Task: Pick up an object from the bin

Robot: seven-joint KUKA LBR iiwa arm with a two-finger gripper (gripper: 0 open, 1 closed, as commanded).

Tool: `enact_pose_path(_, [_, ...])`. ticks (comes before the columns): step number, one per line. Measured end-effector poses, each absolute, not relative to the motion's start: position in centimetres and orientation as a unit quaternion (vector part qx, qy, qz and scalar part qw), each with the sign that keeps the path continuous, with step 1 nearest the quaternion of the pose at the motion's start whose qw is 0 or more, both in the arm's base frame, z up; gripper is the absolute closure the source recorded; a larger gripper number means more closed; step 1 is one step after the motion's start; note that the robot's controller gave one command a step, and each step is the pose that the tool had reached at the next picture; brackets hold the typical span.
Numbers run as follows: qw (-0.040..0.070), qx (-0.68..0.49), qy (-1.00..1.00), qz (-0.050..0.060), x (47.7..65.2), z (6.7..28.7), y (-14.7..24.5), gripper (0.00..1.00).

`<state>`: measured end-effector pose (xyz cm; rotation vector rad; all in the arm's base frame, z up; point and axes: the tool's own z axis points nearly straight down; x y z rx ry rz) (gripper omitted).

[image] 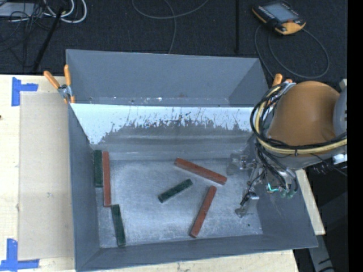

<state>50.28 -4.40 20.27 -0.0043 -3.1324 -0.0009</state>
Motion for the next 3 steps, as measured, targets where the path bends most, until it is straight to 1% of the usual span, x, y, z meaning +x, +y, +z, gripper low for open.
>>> enact_pose_path(1, [0.001, -0.001, -1.000, 0.000, 50.4, 20.6, -4.4, 0.00])
enact_pose_path(2, [-0.005, 0.032, -0.999, 0.001, 54.8, 16.3, -1.9, 0.00])
enact_pose_path(3, [-0.004, 0.041, -0.999, 0.000, 55.9, 14.9, -1.1, 0.00])
